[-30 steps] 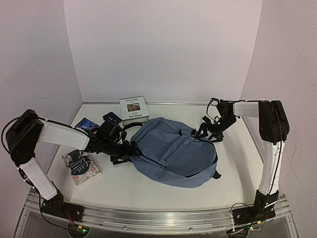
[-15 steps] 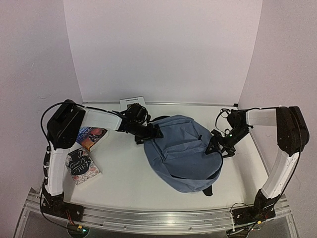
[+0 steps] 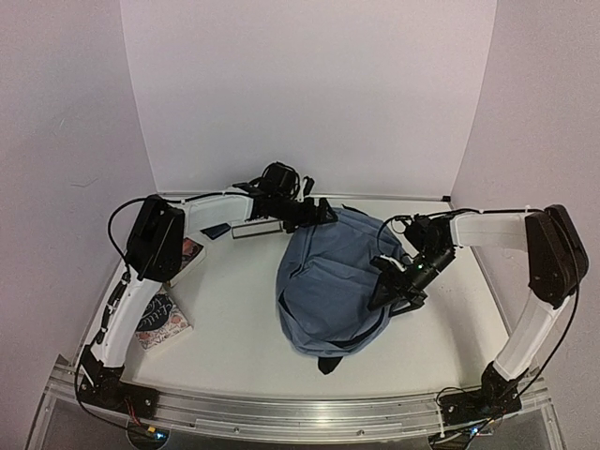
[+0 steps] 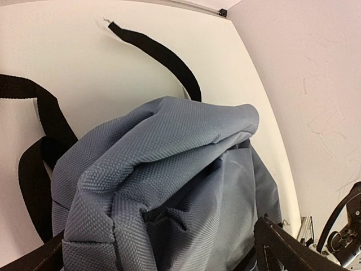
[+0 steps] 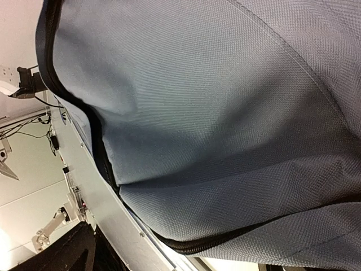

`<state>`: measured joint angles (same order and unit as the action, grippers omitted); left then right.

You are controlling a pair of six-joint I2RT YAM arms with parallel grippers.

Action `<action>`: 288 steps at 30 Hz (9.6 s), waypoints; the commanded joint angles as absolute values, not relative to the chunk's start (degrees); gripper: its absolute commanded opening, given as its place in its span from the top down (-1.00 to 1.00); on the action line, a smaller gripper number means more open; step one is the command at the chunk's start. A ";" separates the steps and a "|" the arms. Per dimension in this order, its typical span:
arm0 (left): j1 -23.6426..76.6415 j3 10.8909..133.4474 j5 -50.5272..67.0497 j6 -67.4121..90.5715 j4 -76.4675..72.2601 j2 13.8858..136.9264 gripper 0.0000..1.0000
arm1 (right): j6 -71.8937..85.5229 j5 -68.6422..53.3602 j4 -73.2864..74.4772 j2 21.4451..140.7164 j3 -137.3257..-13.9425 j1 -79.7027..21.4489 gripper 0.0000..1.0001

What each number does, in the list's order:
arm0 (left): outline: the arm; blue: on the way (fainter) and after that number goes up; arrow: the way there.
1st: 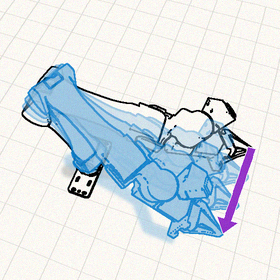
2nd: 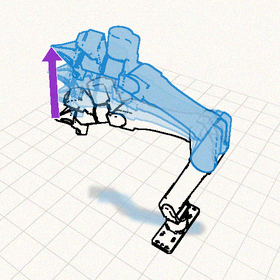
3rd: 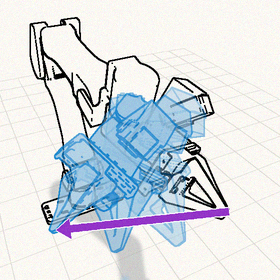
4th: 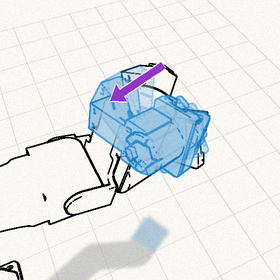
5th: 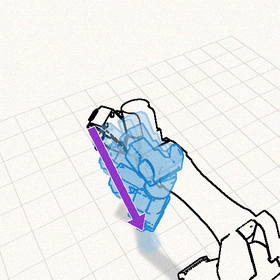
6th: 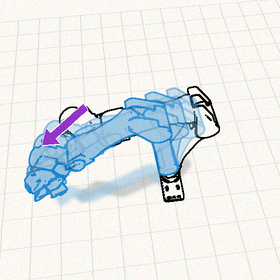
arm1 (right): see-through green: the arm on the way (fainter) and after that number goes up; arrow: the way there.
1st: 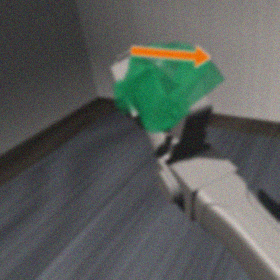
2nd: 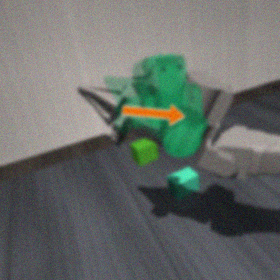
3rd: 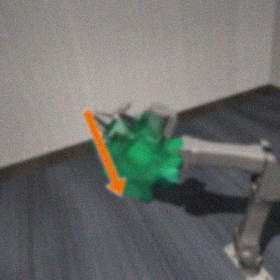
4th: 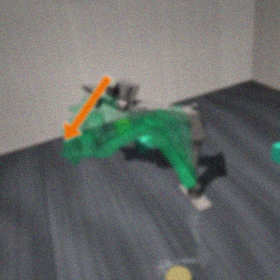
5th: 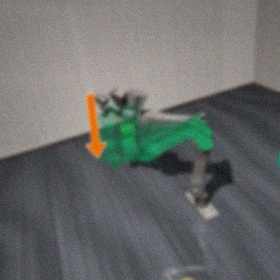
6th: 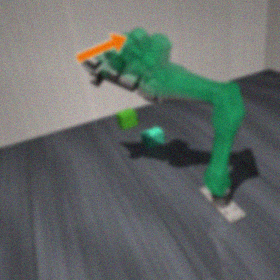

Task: Pack the student bag
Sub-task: Adjust the student bag at the center of the board, then unzip the student bag at the center of the board.

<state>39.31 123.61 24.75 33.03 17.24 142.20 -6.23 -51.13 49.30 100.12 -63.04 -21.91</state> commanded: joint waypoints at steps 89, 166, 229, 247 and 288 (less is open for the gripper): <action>33.02 115.07 30.92 29.60 23.73 138.18 0.04 | -15.49 -48.11 51.11 100.86 -66.06 -10.86 -0.21; 54.80 86.65 20.61 25.75 20.15 117.13 -0.11 | -19.17 -27.75 37.56 100.43 -66.17 -17.29 -0.41; 61.51 96.53 17.26 30.76 22.64 128.64 0.38 | -16.96 -29.78 34.26 104.47 -60.83 -17.31 -0.25; 61.52 96.51 11.30 32.67 27.05 127.25 1.00 | -17.41 -22.55 32.76 104.67 -60.47 -17.31 -0.25; 59.84 89.39 20.64 31.74 23.41 113.35 0.99 | -22.09 -41.82 30.97 83.79 -59.67 -23.07 -0.35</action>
